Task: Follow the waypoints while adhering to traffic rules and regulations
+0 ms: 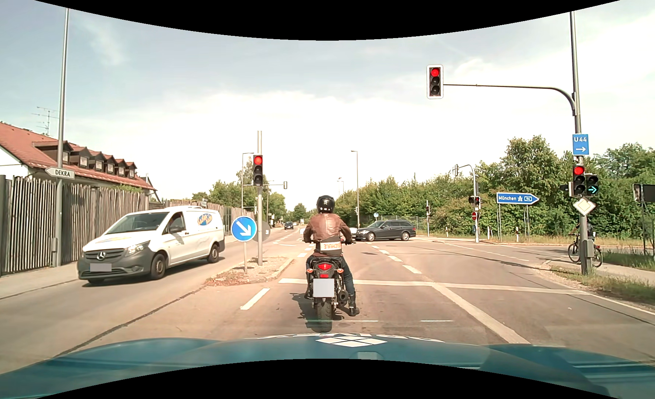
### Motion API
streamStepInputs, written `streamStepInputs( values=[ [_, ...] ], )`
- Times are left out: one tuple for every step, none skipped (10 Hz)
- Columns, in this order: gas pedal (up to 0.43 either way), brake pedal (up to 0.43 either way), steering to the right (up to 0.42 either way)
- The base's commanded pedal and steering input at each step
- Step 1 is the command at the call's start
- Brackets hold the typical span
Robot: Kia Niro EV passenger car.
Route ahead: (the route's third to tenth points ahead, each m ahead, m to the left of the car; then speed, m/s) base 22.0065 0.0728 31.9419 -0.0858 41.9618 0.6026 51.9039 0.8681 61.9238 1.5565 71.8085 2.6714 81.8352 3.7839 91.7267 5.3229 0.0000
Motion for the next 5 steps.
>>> streamStepInputs(
  values=[
    [0.0,0.323,-0.009],
    [0.0,0.323,-0.009],
    [0.0,0.323,-0.009],
    [0.0,0.323,-0.009],
    [0.0,0.323,-0.009]
  ],
)
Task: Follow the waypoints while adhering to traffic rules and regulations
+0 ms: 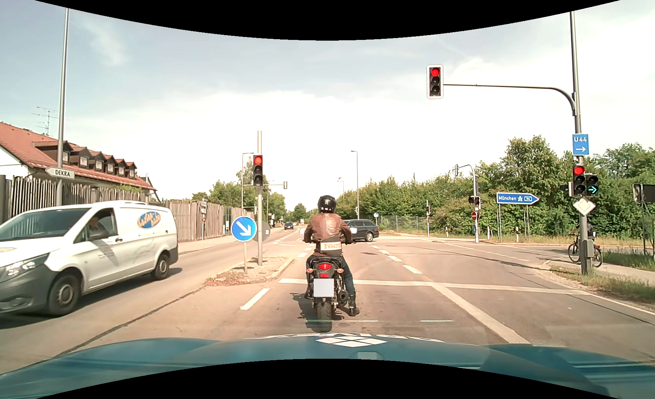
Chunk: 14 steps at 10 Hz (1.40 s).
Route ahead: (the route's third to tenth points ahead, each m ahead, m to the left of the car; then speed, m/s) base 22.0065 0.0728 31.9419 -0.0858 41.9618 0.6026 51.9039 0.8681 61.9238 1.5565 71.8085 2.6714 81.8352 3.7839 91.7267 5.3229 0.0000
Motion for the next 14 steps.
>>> streamStepInputs(
  values=[
    [0.0,0.323,-0.009],
    [0.0,0.323,-0.009],
    [0.0,0.323,-0.009],
    [0.0,0.323,-0.009],
    [0.0,0.323,-0.009],
    [0.0,0.323,-0.009],
    [0.0,0.323,-0.009],
    [0.0,0.323,-0.009],
    [0.0,0.323,-0.009],
    [0.0,0.323,-0.009],
    [0.0,0.323,-0.009],
    [0.0,0.323,-0.009],
    [0.0,0.323,-0.009],
    [0.0,0.323,-0.009]
  ],
)
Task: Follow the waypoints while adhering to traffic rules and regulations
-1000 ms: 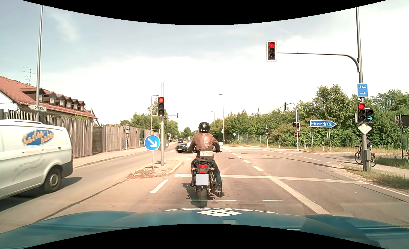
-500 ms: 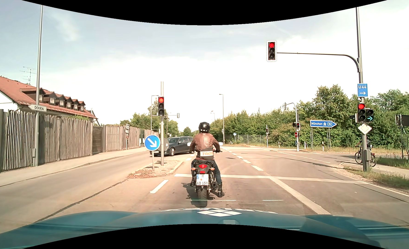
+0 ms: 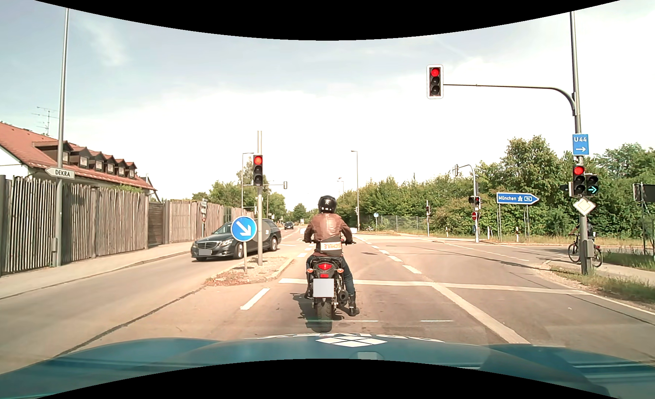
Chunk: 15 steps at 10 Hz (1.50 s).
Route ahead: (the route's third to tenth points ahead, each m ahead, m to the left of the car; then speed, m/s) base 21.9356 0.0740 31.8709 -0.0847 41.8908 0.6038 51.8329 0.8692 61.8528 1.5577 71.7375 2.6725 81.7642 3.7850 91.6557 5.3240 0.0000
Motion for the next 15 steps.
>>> streamStepInputs(
  values=[
    [0.0,0.323,-0.009],
    [0.0,0.323,-0.009],
    [0.0,0.323,-0.009],
    [0.0,0.323,-0.009],
    [0.0,0.323,-0.009],
    [0.0,0.323,-0.009],
    [0.0,0.323,-0.009],
    [0.0,0.323,-0.009],
    [0.0,0.323,-0.009],
    [0.0,0.323,-0.009],
    [0.0,0.323,-0.009],
    [0.0,0.323,-0.009],
    [0.0,0.323,-0.009],
    [0.0,0.323,-0.009],
    [0.0,0.323,-0.009]
  ],
)
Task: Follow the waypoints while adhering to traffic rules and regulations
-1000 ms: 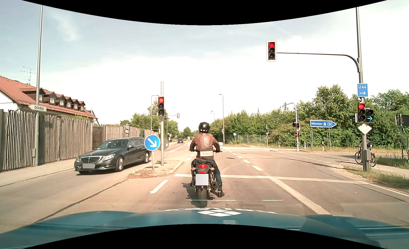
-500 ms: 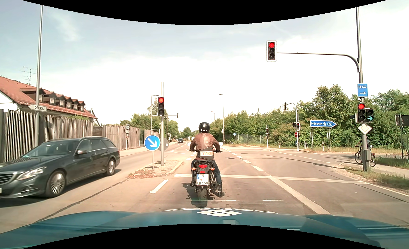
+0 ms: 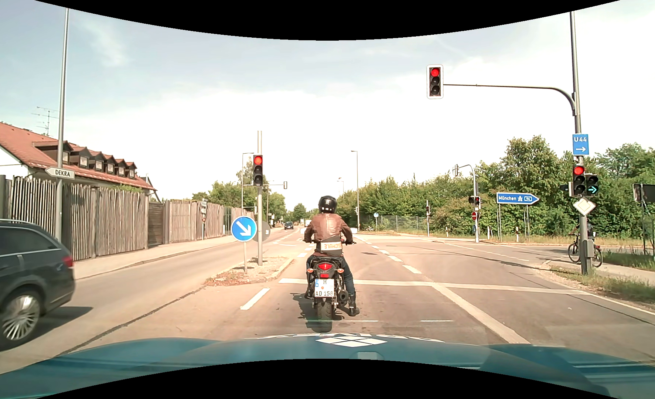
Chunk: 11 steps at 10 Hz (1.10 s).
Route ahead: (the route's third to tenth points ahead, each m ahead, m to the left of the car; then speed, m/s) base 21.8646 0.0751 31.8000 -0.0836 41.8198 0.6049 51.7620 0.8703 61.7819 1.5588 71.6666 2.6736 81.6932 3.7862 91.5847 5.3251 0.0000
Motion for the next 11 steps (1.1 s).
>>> streamStepInputs(
  values=[
    [0.0,0.323,-0.009],
    [0.0,0.323,-0.009],
    [0.0,0.323,-0.009],
    [0.0,0.323,-0.009],
    [0.0,0.323,-0.009],
    [0.0,0.323,-0.009],
    [0.0,0.323,-0.009],
    [0.0,0.323,-0.009],
    [0.0,0.323,-0.009],
    [0.0,0.323,-0.009],
    [0.0,0.323,-0.009]
  ],
)
